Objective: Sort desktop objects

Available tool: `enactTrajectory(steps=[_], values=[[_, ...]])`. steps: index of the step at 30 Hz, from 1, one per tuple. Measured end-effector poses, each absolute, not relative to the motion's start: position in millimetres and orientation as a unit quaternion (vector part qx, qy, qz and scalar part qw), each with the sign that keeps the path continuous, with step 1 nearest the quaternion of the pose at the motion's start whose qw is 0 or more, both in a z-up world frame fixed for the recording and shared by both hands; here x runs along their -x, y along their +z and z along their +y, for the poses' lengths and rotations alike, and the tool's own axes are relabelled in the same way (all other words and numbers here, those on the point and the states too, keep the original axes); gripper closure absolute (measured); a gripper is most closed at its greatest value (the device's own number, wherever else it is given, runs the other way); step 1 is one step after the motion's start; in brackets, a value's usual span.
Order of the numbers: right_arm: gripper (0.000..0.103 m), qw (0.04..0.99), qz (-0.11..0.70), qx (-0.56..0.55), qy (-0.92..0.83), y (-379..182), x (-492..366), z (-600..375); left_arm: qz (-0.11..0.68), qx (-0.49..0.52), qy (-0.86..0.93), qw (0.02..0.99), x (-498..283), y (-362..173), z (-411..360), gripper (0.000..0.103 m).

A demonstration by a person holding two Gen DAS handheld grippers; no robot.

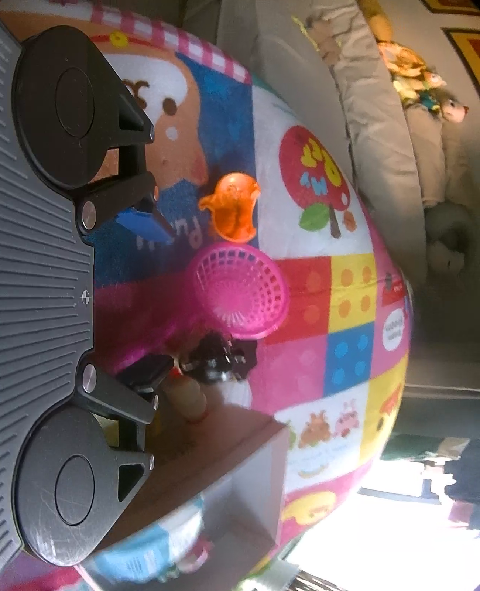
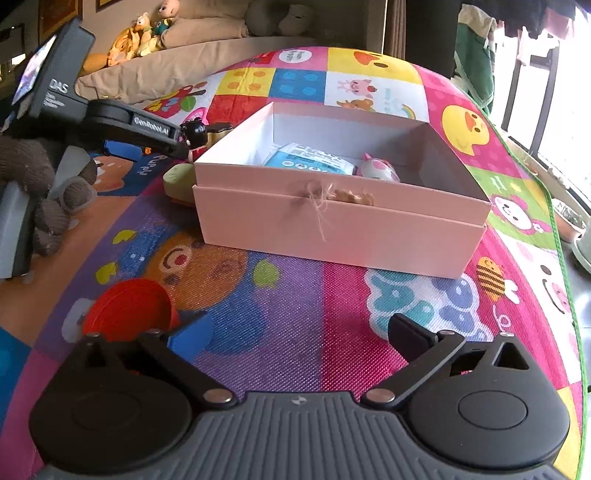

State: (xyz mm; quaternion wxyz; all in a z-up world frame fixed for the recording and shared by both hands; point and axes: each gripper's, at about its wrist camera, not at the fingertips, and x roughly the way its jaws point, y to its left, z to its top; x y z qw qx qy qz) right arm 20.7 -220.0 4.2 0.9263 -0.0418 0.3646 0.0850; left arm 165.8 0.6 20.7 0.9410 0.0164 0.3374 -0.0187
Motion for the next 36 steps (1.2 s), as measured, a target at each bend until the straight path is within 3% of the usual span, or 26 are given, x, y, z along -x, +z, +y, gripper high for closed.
enactTrajectory(steps=[7, 11, 14, 15, 16, 18, 21, 24, 25, 26, 28, 36], values=[[0.001, 0.926, 0.365, 0.036, 0.089, 3.8, -20.8, -221.1, 0.329, -0.086, 0.063, 0.938, -159.5, 14.8, 31.3, 0.031], [0.001, 0.926, 0.365, 0.036, 0.095, 3.8, -19.9, -220.7, 0.336, 0.004, 0.035, 0.941, -159.3, 29.8, 61.9, 0.031], [0.001, 0.926, 0.364, 0.036, 0.096, 4.1, -19.8, -219.7, 0.331, 0.086, -0.005, 0.94, -177.0, 45.9, 71.6, 0.026], [0.001, 0.926, 0.364, 0.036, 0.096, 4.2, -19.4, -219.6, 0.325, 0.099, -0.006, 0.94, -185.6, 49.9, 72.9, 0.018], [0.001, 0.926, 0.364, 0.036, 0.095, 4.3, -19.1, -219.6, 0.318, 0.099, 0.0, 0.943, -194.0, 52.9, 72.1, 0.01], [0.001, 0.927, 0.362, 0.036, 0.094, 4.6, -18.2, -220.1, 0.305, 0.066, 0.033, 0.949, -214.1, 55.4, 65.7, 0.01], [0.001, 0.926, 0.364, 0.032, 0.092, 4.1, -19.4, -221.4, 0.323, 0.03, 0.041, 0.945, -243.1, 45.7, 59.2, 0.017], [0.001, 0.926, 0.365, 0.031, 0.092, 3.7, -20.1, -221.9, 0.345, 0.022, 0.059, 0.937, -258.2, 32.3, 60.9, 0.031], [0.001, 0.926, 0.365, 0.031, 0.092, 3.7, -20.2, -221.9, 0.348, 0.023, 0.061, 0.935, -259.0, 28.7, 62.5, 0.043], [0.001, 0.926, 0.365, 0.031, 0.092, 3.7, -20.2, -221.8, 0.352, 0.023, 0.059, 0.934, -258.5, 24.9, 64.6, 0.044], [0.001, 0.926, 0.365, 0.031, 0.093, 3.7, -20.2, -221.6, 0.359, 0.02, 0.05, 0.932, -252.7, 21.1, 66.7, 0.085], [0.002, 0.931, 0.349, 0.028, 0.106, 6.9, -15.5, -222.7, 0.365, 0.005, -0.018, 0.931, -154.6, 32.3, 50.5, 0.09]])
